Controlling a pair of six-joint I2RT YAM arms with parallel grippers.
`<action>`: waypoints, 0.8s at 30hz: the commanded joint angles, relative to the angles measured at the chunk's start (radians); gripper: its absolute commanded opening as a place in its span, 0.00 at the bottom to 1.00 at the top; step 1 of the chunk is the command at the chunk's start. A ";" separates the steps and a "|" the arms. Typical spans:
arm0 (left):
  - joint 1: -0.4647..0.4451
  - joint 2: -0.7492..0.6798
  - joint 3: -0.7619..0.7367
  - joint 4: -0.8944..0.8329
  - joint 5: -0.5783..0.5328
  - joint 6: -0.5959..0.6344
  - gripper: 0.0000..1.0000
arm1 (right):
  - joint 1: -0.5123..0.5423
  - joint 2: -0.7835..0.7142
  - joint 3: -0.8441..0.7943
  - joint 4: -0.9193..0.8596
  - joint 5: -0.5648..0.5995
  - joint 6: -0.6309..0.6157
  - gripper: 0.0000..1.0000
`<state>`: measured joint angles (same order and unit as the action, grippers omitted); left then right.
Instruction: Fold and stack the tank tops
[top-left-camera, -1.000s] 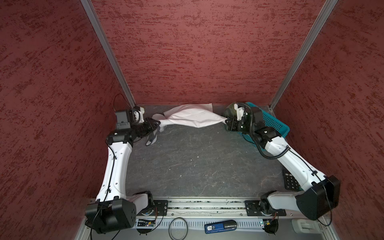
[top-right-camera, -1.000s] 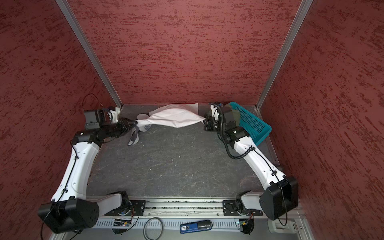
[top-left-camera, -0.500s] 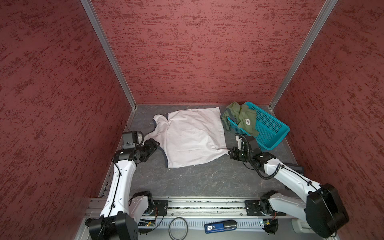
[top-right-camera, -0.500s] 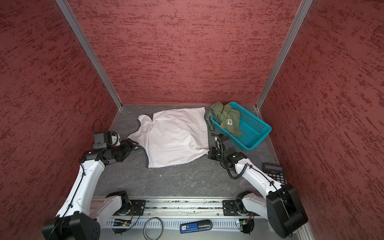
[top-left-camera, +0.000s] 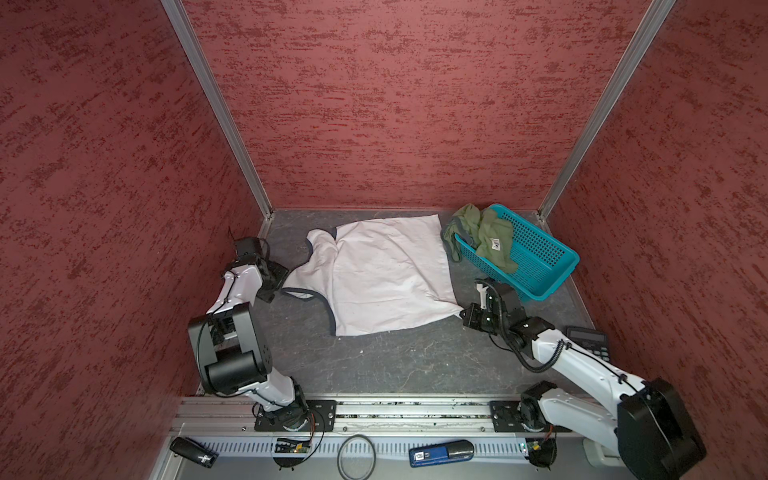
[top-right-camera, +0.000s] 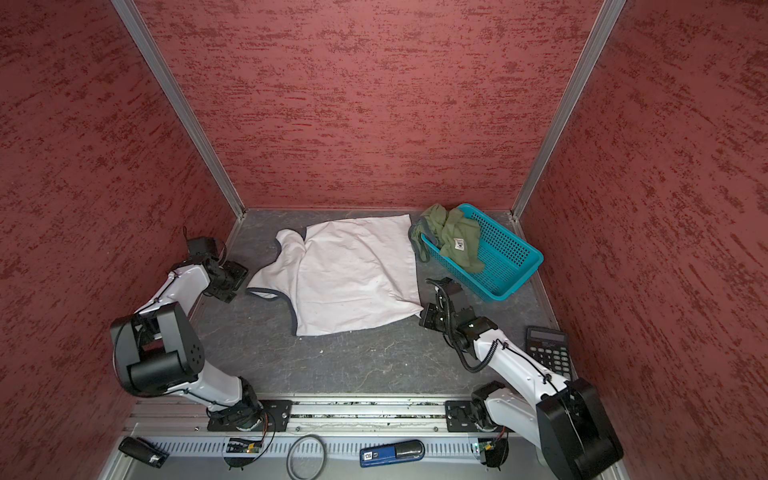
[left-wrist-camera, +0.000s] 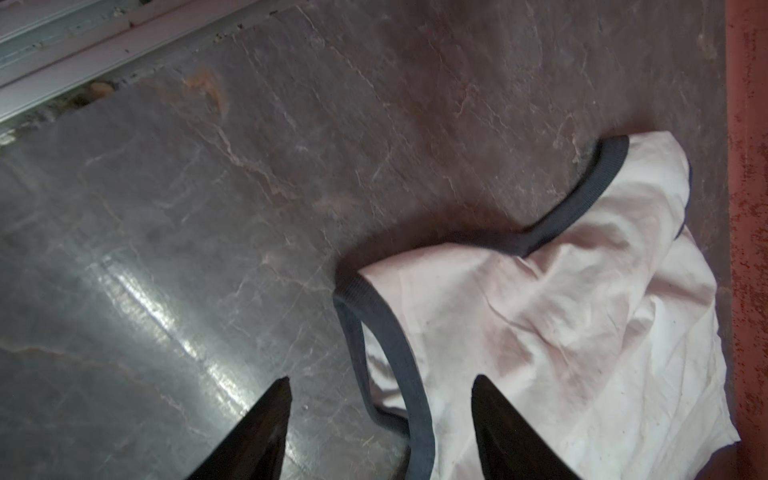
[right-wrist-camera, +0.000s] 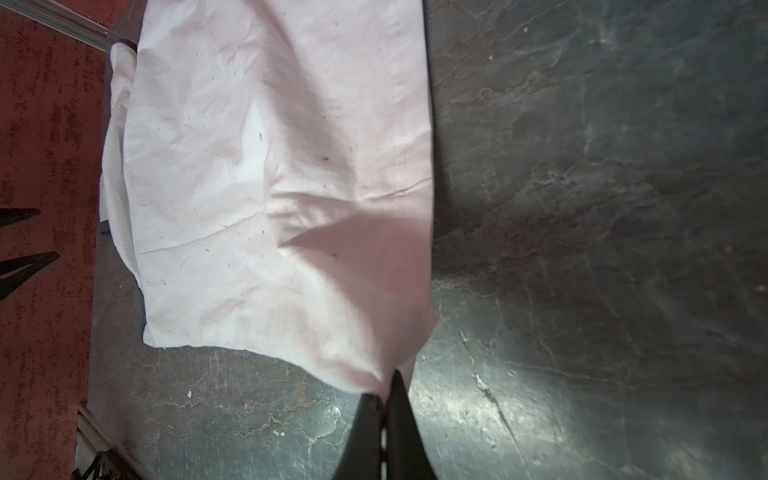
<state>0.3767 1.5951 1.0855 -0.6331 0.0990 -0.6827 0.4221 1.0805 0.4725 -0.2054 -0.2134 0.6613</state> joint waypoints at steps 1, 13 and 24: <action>0.027 0.058 0.025 0.050 -0.009 -0.028 0.67 | 0.004 -0.010 -0.022 0.047 0.001 0.014 0.00; -0.009 0.208 0.039 0.119 0.078 -0.048 0.49 | 0.004 0.008 -0.063 0.090 -0.026 0.016 0.00; -0.028 0.243 0.045 0.126 0.077 -0.053 0.17 | 0.004 0.006 -0.046 0.062 -0.005 0.011 0.00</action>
<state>0.3489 1.8347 1.1259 -0.5190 0.1665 -0.7311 0.4221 1.0966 0.4156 -0.1455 -0.2317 0.6636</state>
